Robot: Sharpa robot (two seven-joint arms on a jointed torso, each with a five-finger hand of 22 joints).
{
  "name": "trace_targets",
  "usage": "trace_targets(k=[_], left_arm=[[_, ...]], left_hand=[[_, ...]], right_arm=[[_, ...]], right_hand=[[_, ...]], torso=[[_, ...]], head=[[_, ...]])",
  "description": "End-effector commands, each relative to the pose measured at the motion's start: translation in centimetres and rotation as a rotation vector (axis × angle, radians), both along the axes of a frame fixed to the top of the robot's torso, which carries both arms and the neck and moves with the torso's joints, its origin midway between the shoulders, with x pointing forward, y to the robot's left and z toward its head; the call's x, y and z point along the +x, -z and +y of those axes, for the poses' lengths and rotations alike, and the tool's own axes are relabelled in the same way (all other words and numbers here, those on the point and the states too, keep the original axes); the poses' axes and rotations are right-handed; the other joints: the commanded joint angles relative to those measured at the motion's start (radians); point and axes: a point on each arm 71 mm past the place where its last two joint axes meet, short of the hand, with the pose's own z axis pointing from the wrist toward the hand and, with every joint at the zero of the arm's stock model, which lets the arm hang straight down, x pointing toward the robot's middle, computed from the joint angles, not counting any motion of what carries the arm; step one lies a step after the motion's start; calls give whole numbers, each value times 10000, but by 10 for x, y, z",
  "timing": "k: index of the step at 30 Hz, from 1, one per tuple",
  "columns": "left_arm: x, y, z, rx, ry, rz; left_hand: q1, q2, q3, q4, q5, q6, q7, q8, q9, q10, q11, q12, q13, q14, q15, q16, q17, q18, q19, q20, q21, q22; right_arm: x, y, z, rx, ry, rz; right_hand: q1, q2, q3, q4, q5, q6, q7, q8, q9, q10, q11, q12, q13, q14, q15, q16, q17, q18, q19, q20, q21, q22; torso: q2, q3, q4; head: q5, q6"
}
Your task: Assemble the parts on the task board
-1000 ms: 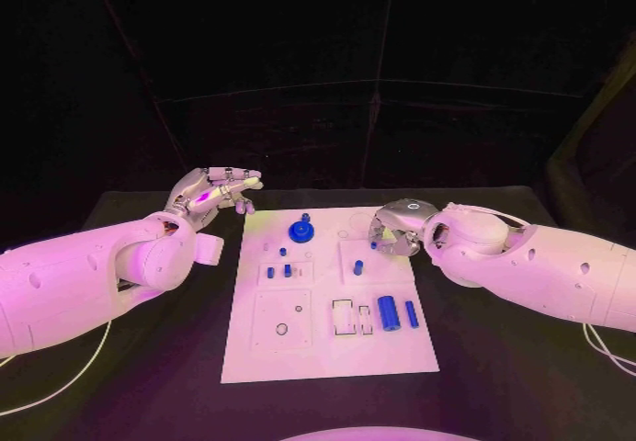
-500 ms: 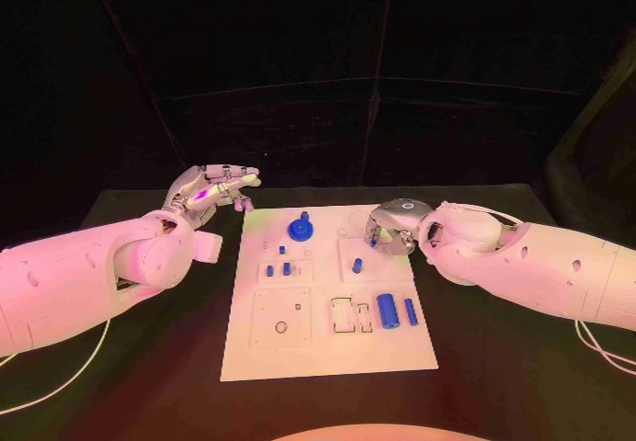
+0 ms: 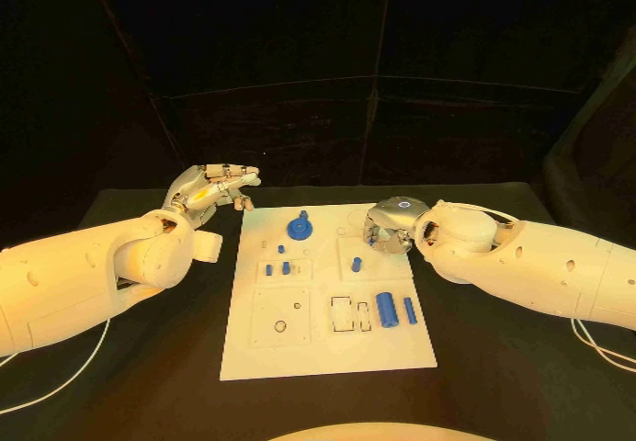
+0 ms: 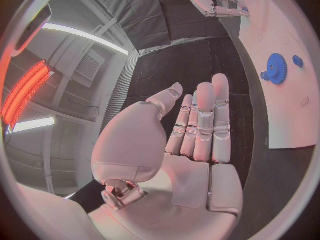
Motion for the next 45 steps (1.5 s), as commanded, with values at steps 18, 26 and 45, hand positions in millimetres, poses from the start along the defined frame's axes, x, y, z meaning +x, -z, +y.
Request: trace_targets(k=[18,26,45], left_arm=[[2,1,3,-1,-19,162],[2,2,2,0,111,327],[2,2,-5,-43,251,340]], left_hand=[[39,106,-155,-26,25,-145,3,73,-18,-154,10,90,5,-63,61,-78,-47,133,68,59,-105,-69],[44,101,-268,-15,25,-240,41,65,-27,-258,46,107,-2,-110,89,-88,-79,127,68,78,-179,-124],[78,119,-340,-18,26,-299,61,75,-26,-332,67,137,-1,-155,109,-95,-104,126,66,94,-238,-167]], right_arm=[[-15,-17,0,1411,-78,-1437],[-25,-25,-4,2430,52,-1284],[-59,-44,56,4224,-1408,-832]], right_hand=[[-152,84,258,-329,275,-54,63,-114,-8,16,55,-309,3,302,-80,385,332,-180,206,13,313,415],[-194,76,326,-372,359,-62,82,-133,-11,19,70,-351,8,306,-68,461,394,-194,237,22,378,505],[-246,66,416,-449,396,-98,109,-172,-19,-5,95,-433,11,310,-46,581,492,-208,264,43,458,610]], torso=[[-9,8,-7],[-20,-4,-25],[-18,-38,41]], head=[[-119,59],[-149,53],[317,-15]])
